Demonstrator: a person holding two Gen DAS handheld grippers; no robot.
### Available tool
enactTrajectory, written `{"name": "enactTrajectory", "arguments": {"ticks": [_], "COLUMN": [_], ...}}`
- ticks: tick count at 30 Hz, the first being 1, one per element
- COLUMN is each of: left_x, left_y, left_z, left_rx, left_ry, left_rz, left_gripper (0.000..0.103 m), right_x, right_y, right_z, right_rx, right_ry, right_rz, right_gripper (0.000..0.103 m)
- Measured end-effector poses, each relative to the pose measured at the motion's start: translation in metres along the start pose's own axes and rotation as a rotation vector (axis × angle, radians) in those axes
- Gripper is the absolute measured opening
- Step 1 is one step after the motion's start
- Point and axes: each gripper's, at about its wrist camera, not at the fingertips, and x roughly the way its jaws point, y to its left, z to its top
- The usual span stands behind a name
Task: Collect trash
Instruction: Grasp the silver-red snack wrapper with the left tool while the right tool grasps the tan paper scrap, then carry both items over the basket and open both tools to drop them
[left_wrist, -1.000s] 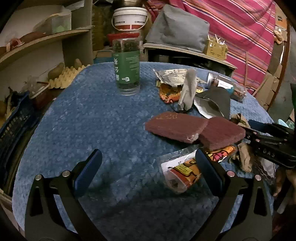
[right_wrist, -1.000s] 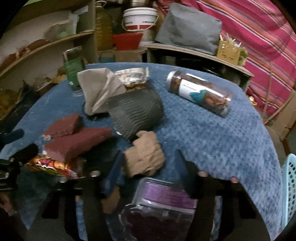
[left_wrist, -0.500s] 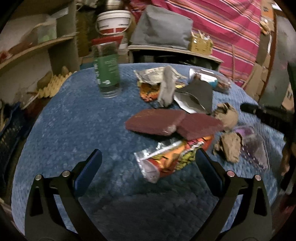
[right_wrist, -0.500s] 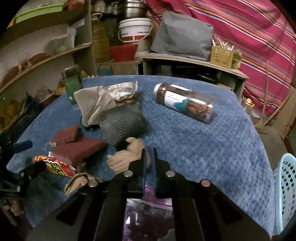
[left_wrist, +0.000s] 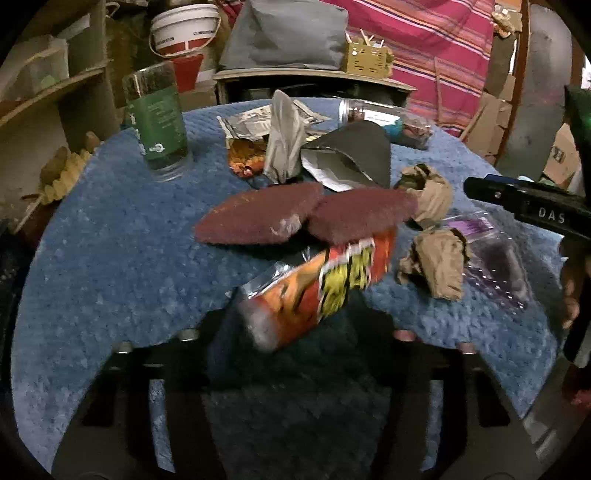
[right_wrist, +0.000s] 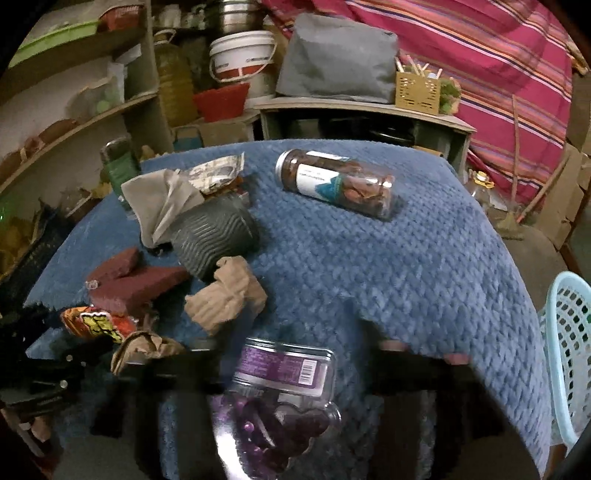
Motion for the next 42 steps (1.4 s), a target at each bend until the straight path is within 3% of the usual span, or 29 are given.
{"name": "enactTrajectory", "arguments": {"ticks": [3, 5, 10, 14, 24, 27, 28, 35, 42], "left_x": [-0.001, -0.005, -0.020, -0.029, -0.051, -0.056, -0.058, -0.079, -0.091], "left_y": [-0.002, -0.002, 0.009, 0.018, 0.041, 0.046, 0.047, 0.038, 0.000], "left_z": [-0.001, 0.000, 0.004, 0.003, 0.002, 0.003, 0.003, 0.015, 0.040], "left_rx": [0.010, 0.004, -0.045, -0.073, -0.122, -0.139, -0.143, -0.152, -0.108], "left_ry": [-0.005, -0.019, -0.078, -0.106, -0.174, -0.183, -0.187, -0.223, -0.246], "left_rz": [0.007, -0.003, -0.012, 0.010, 0.064, 0.086, 0.095, 0.150, 0.166], "left_gripper": [0.043, 0.031, 0.027, 0.026, 0.024, 0.024, 0.024, 0.022, 0.021], "right_x": [0.003, 0.003, 0.006, 0.008, 0.030, 0.035, 0.036, 0.016, -0.020], "right_y": [0.003, 0.006, 0.014, 0.022, 0.041, 0.045, 0.046, 0.034, -0.019], "right_z": [0.000, 0.000, 0.000, 0.002, 0.004, 0.003, 0.003, 0.007, 0.010], "right_rx": [-0.005, -0.009, -0.024, -0.032, -0.076, -0.095, -0.100, -0.097, -0.011], "right_ry": [0.006, 0.007, 0.014, 0.006, 0.055, 0.074, 0.078, 0.008, -0.070], "right_rz": [0.002, 0.005, 0.008, 0.012, 0.020, 0.059, 0.078, 0.101, 0.094], "right_gripper": [0.056, 0.056, 0.057, 0.067, 0.067, 0.058, 0.043, 0.037, 0.037]}}
